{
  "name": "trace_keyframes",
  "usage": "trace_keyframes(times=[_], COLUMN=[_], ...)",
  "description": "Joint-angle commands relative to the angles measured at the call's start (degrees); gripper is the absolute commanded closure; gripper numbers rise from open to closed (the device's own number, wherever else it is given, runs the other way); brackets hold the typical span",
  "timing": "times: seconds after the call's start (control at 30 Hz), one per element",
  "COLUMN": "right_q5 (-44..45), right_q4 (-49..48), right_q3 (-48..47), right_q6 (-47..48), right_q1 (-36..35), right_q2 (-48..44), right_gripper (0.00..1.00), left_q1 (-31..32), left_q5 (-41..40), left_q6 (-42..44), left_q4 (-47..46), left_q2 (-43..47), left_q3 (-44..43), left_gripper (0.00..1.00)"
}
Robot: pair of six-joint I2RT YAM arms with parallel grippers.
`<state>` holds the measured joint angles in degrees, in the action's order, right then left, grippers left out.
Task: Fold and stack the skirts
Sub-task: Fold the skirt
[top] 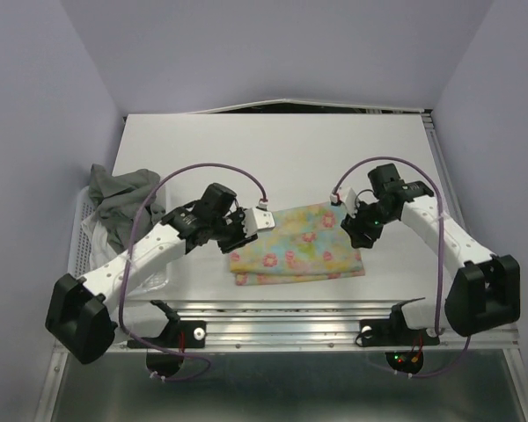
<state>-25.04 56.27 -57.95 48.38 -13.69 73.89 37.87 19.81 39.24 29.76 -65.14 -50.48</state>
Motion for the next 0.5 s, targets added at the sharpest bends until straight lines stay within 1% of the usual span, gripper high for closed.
trace_keyframes(times=[0.0,0.07,0.13,0.2,0.23,0.27,0.3,0.47], right_q5=[2.62,2.98,3.42,4.20,4.47,5.08,5.43,7.28], right_q4=[-4.94,-5.82,-6.52,-7.40,-7.84,-8.28,-8.89,-13.64], right_q3=[0.74,0.21,-0.40,-1.37,-1.81,-2.51,-3.04,-7.43], right_q6=[-8.12,-11.62,-13.39,-15.77,-16.47,-17.69,-18.49,-21.22], right_q1=[-0.46,-0.46,-0.46,-0.46,-0.46,-0.46,-0.46,-0.46], right_q2=[5.28,7.40,9.95,14.25,15.75,18.63,20.23,28.75], right_gripper=[0.48,0.50,0.52,0.55,0.55,0.55,0.56,0.60], left_q1=[0.80,1.94,4.05,5.46,6.77,7.22,7.57,9.59], left_q5=[-1.36,-1.27,-1.79,-2.85,-3.37,-4.07,-4.25,-6.71], left_q6=[-2.24,-2.85,-4.26,-4.79,-5.05,-5.05,-4.97,-5.05], left_q4=[-4.44,-5.58,-8.57,-10.15,-10.42,-10.51,-10.51,-11.91], left_q2=[-7.53,-9.90,-10.18,-10.96,-11.58,-13.15,-13.86,-16.67], left_q3=[0.91,1.26,2.75,3.63,4.07,4.16,4.33,5.57], left_gripper=[0.61,0.63,0.62,0.64,0.66,0.71,0.73,0.82])
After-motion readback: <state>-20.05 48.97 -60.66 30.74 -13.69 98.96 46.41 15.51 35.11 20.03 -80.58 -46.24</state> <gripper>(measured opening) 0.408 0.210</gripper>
